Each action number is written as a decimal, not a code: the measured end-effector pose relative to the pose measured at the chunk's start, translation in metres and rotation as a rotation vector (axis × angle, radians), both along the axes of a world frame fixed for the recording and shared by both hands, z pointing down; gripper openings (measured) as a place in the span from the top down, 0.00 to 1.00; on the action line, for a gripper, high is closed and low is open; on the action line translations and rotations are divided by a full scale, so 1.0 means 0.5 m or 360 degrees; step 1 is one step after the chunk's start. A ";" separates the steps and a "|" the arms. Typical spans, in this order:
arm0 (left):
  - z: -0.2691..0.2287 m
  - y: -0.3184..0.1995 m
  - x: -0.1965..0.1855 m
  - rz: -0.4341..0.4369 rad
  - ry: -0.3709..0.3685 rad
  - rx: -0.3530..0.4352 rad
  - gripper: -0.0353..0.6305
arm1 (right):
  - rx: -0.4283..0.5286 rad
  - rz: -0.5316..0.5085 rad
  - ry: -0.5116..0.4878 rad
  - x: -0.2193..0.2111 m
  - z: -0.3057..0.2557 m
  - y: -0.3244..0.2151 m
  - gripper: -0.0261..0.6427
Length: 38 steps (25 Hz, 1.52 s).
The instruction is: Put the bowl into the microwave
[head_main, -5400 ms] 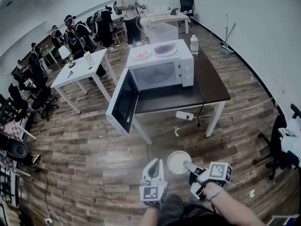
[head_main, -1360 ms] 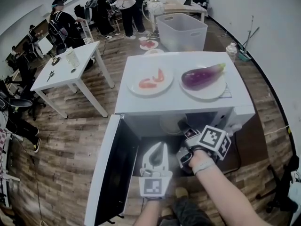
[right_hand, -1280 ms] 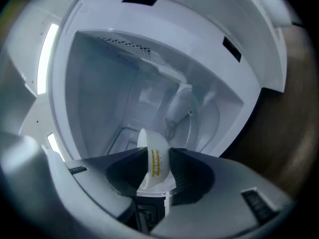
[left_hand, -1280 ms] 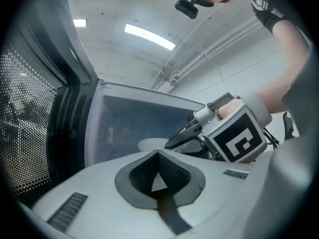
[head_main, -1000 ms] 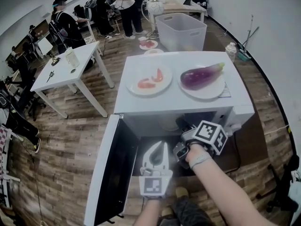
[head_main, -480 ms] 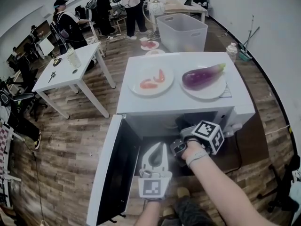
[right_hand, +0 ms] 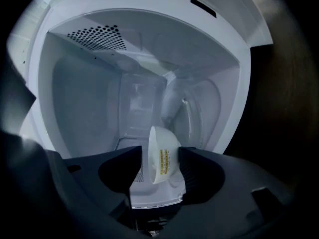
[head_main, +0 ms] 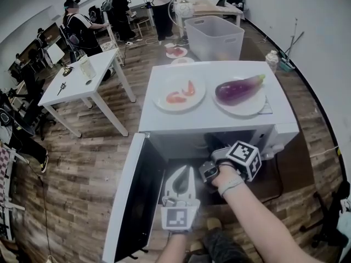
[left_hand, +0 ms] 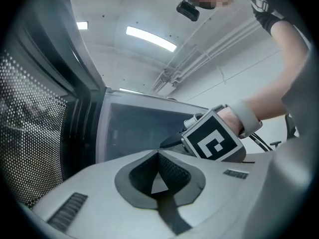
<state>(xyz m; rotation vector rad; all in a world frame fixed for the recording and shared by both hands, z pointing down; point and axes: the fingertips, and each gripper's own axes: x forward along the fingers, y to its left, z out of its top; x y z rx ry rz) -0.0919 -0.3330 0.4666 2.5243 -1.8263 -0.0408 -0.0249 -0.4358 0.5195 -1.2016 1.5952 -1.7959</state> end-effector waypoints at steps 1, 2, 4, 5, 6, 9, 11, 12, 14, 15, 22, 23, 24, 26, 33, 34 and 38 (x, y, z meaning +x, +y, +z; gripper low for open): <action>0.000 -0.001 0.000 0.0002 -0.0001 0.0003 0.95 | 0.0001 -0.0007 -0.0014 -0.001 0.000 0.002 0.60; 0.000 -0.003 0.000 0.0003 -0.0001 0.0004 0.95 | -0.0002 -0.0012 -0.0034 -0.002 -0.001 0.005 0.60; 0.000 -0.003 0.002 0.0004 0.0008 -0.0007 0.95 | -0.0006 -0.0018 -0.0084 -0.005 -0.006 0.011 0.57; 0.001 -0.002 0.003 0.0005 0.0015 -0.0017 0.95 | -0.0008 -0.0020 -0.0108 -0.006 -0.010 0.015 0.57; 0.001 -0.001 0.005 0.0007 0.0017 -0.0025 0.95 | -0.0009 -0.0022 -0.0126 -0.007 -0.012 0.019 0.57; 0.000 -0.002 0.008 0.0017 0.0006 -0.0021 0.95 | 0.0022 -0.0031 -0.0160 -0.007 -0.016 0.029 0.57; -0.002 -0.004 0.007 0.0019 0.0005 -0.0012 0.95 | 0.0054 -0.0026 -0.0217 -0.009 -0.016 0.031 0.57; -0.002 -0.005 0.007 0.0019 0.0008 -0.0011 0.95 | 0.0063 -0.0025 -0.0247 -0.010 -0.016 0.033 0.57; -0.003 -0.007 0.005 0.0020 0.0012 -0.0011 0.95 | 0.0076 -0.0034 -0.0277 -0.012 -0.019 0.038 0.57; -0.003 -0.007 0.004 0.0019 0.0012 -0.0008 0.95 | 0.0082 -0.0041 -0.0281 -0.012 -0.022 0.041 0.57; 0.002 0.001 0.006 0.0023 0.0014 -0.0025 0.95 | 0.0097 -0.0064 -0.0276 -0.004 -0.017 0.070 0.57; 0.002 0.002 0.007 0.0026 0.0014 -0.0024 0.95 | 0.0102 -0.0069 -0.0273 -0.004 -0.016 0.072 0.57; 0.001 0.002 0.007 0.0028 0.0010 -0.0021 0.95 | 0.0107 -0.0073 -0.0268 -0.004 -0.014 0.075 0.57; 0.001 0.004 0.006 0.0033 0.0000 -0.0021 0.95 | 0.0126 -0.0088 -0.0252 -0.005 -0.013 0.080 0.57; -0.002 0.007 0.007 0.0036 0.0027 -0.0030 0.95 | 0.0289 -0.0198 -0.0108 -0.008 -0.024 0.107 0.75; -0.002 0.007 0.008 0.0037 0.0028 -0.0030 0.95 | 0.0310 -0.0218 -0.0065 -0.007 -0.024 0.113 0.80; -0.001 0.003 0.009 0.0043 0.0013 -0.0026 0.95 | 0.0457 -0.0304 0.0060 -0.006 -0.032 0.122 0.96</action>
